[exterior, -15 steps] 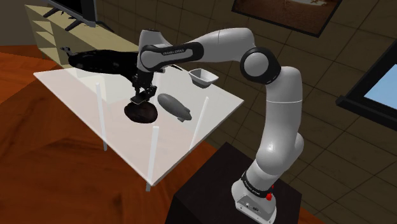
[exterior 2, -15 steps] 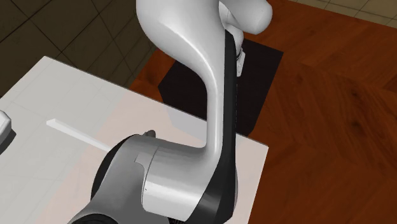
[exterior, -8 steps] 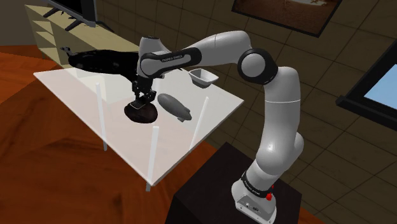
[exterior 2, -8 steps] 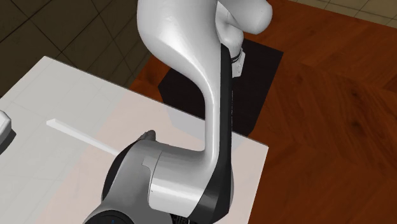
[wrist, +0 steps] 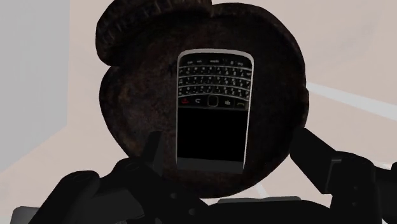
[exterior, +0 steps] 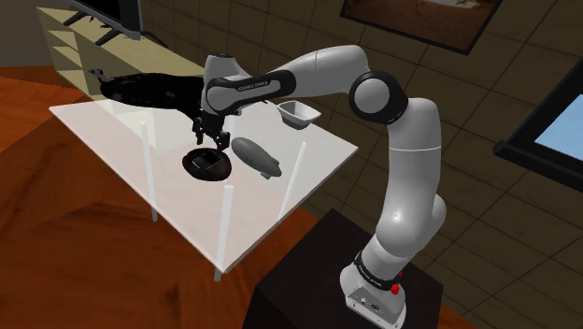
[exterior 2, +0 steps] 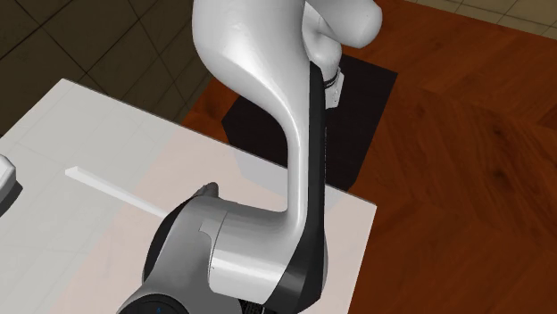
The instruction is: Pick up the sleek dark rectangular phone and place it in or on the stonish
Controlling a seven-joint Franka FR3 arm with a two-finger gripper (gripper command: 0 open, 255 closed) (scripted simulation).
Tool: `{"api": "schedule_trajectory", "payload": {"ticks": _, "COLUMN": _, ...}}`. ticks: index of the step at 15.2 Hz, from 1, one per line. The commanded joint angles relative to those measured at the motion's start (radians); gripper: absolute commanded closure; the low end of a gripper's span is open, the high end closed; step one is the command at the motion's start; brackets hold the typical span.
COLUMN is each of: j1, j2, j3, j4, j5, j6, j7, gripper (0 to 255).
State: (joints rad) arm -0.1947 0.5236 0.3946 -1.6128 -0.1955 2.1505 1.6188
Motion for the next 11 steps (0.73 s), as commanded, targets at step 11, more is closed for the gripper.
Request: {"api": "schedule_trajectory", "payload": {"ticks": 11, "j1": -0.010, "j2": -0.057, "j3": 0.014, "j4": 0.045, "j5": 0.026, "j6": -0.098, "j7": -0.016, "gripper": 0}}
